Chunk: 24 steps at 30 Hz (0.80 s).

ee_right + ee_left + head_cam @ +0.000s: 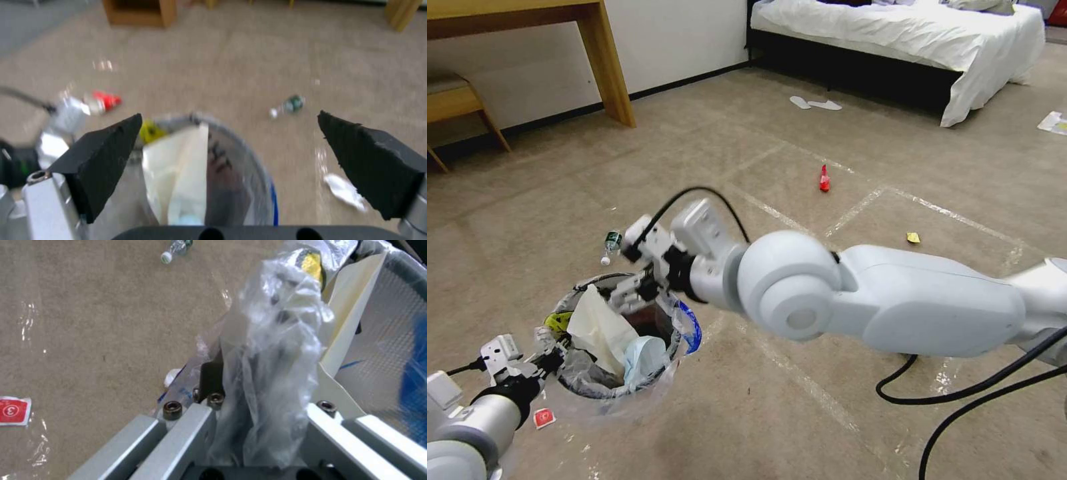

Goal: Pick up the trash bin and place the garbage on the floor into it.

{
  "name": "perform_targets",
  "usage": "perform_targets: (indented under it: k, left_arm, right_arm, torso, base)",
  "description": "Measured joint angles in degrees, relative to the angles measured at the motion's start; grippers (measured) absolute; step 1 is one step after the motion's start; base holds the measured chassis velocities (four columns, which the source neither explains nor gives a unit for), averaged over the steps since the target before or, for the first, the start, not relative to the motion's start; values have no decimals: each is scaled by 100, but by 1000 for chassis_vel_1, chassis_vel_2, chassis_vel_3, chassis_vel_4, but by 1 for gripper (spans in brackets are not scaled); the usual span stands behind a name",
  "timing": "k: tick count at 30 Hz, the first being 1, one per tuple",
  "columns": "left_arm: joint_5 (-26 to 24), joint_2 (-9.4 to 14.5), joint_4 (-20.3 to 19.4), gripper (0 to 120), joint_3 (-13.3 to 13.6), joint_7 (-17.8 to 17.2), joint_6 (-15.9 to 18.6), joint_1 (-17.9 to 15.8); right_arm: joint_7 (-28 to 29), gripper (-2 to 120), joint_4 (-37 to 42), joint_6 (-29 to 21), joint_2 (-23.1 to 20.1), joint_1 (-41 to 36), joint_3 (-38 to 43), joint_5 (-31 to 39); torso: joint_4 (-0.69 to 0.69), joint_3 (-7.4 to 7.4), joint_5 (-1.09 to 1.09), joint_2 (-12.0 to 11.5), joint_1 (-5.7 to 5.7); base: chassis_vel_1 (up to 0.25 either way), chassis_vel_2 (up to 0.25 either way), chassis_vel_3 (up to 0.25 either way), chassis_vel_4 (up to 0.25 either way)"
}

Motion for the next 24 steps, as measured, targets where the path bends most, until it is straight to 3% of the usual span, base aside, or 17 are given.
perform_targets:
  k: [19, 24]
  left_arm:
    - [93, 1, 3, 1, -11, -3, 0, 26]
    - [131, 16, 11, 1, -15, -1, 0, 14]
  right_arm:
    - [-939, 100, 239, 1727, -519, -1608, 1437, -956]
    - [-1535, 100, 199, 2464, -874, -2717, 2770, -1540]
  torso:
    - [1, 0, 0, 0, 0]
    - [0, 0, 1, 0, 0]
  base:
    - [0, 0, 0, 0]
    - [0, 0, 0, 0]
